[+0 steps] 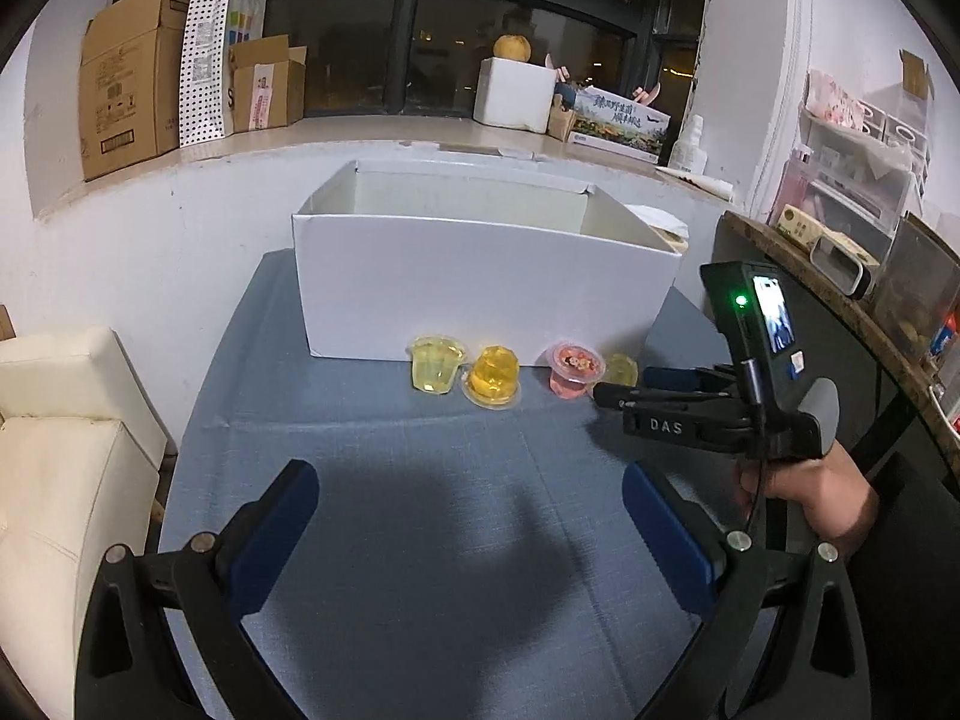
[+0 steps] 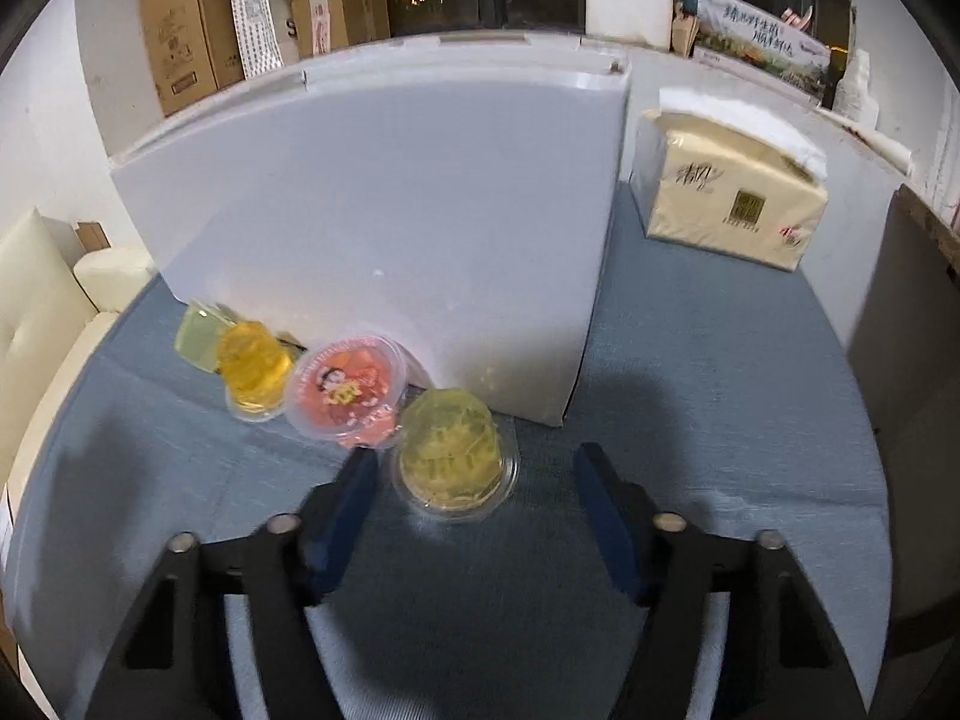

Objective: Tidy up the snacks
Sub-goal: 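Grasp the pale yellow jelly cup with the right gripper, then drop the pale yellow cup in the box while the left gripper boxes a green cup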

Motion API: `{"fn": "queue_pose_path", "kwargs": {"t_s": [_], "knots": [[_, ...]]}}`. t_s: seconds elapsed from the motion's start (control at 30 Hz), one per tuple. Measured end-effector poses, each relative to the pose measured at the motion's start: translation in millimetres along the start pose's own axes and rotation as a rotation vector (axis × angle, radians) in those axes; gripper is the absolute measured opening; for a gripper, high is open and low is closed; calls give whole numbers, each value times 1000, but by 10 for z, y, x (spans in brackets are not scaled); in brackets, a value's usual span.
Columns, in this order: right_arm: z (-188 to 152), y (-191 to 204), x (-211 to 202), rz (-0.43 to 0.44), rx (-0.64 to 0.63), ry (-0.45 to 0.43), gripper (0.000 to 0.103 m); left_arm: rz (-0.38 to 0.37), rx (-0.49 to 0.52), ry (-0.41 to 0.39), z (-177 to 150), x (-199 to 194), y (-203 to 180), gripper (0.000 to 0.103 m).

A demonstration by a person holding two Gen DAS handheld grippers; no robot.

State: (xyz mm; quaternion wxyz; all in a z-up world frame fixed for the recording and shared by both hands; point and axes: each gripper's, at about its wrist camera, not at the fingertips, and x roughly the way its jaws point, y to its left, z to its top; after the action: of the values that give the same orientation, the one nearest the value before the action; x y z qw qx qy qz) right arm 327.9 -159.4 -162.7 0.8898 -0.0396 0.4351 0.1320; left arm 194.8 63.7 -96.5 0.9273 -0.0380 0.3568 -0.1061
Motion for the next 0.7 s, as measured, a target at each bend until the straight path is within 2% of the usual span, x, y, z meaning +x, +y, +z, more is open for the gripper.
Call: {"fn": "queue_pose_path", "kwargs": {"t_s": [0.07, 0.13, 0.17, 0.43, 0.7], "knots": [[26, -18, 4, 15, 9, -1, 46, 0, -4, 7, 18, 34, 12, 103], [28, -29, -6, 23, 13, 2, 46, 3, -7, 11, 30, 76, 30, 103], [24, -37, -18, 32, 15, -2, 41, 3, -10, 12, 34, 98, 39, 103], [-82, -163, -239, 50, 46, -20, 41, 51, 10, 43, 179, 437, 157, 103], [-281, -165, -753, 88, 46, -79, 41, 98, 28, 111, 454, 1118, 317, 103]]}}
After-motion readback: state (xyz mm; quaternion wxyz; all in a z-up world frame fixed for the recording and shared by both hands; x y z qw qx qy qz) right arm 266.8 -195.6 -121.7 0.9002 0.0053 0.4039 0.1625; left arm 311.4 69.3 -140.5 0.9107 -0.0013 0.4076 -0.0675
